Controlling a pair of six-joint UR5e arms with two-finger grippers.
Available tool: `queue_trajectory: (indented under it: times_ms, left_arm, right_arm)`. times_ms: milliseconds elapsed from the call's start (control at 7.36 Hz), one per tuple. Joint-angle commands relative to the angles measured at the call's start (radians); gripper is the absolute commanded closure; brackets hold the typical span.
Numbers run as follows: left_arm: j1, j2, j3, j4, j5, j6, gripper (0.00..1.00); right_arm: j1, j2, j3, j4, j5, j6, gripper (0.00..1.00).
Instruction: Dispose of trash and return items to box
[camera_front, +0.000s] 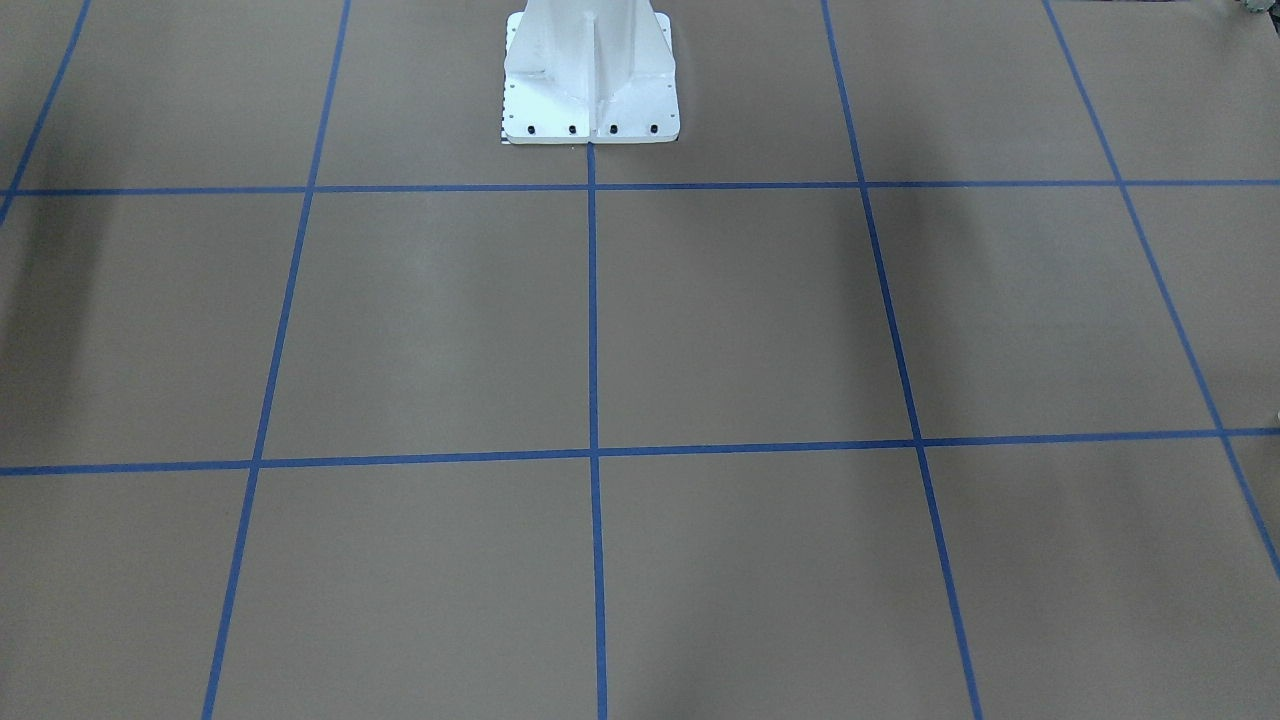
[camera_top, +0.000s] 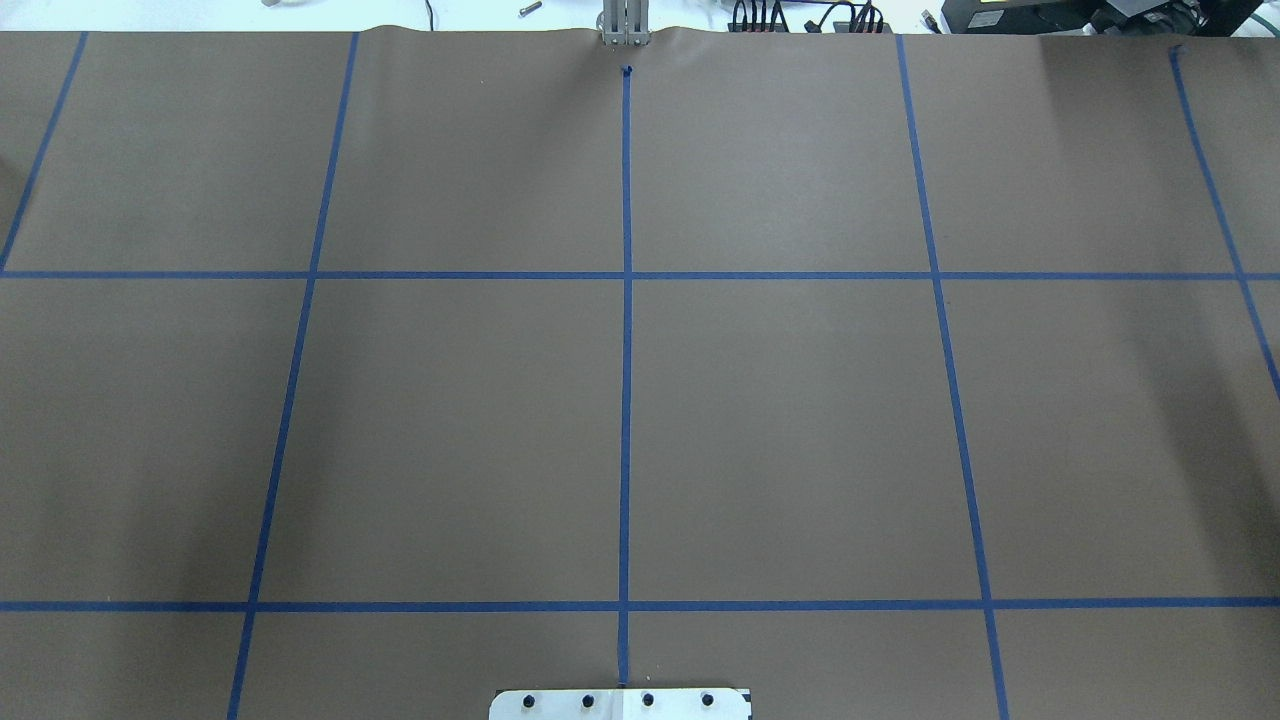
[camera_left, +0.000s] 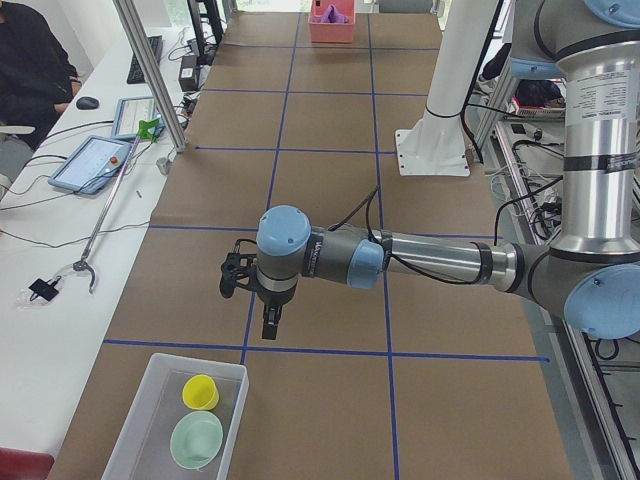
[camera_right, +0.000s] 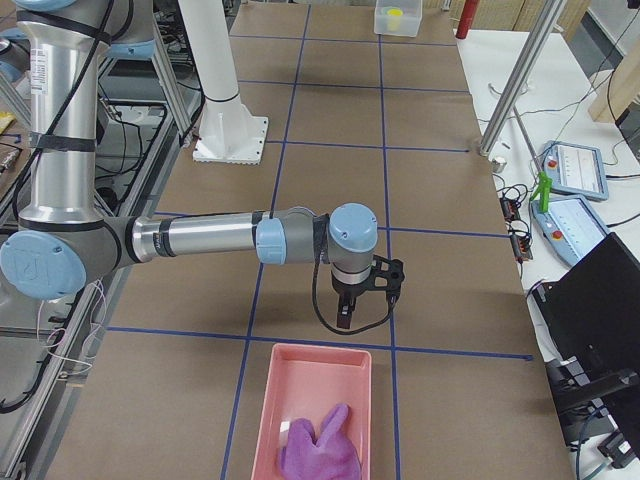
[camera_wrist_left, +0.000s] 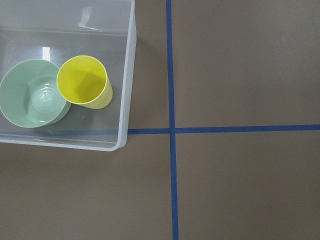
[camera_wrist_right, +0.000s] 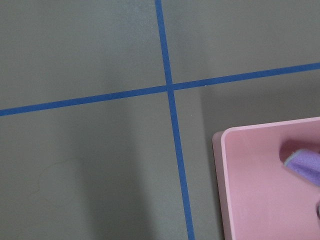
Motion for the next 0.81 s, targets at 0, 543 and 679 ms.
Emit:
queue_trajectory:
  times_ms: [0,543,679]
  left_arm:
    - [0.001,0.002,0.003,0.001,0.003,0.0,0.01]
    - [0.023,0.001,0.009,0.003,0.034,-0.003,0.01]
    - [0.023,0.001,0.009,0.003,0.034,-0.003,0.01]
  right_arm:
    - [-0.006,-0.028,0.02,0.003,0.0,0.001,0.0]
    - [-0.006,-0.036,0.034,0.006,0.011,0.001,0.0]
    - [-0.006,-0.036,0.032,0.006,0.011,0.001,0.0]
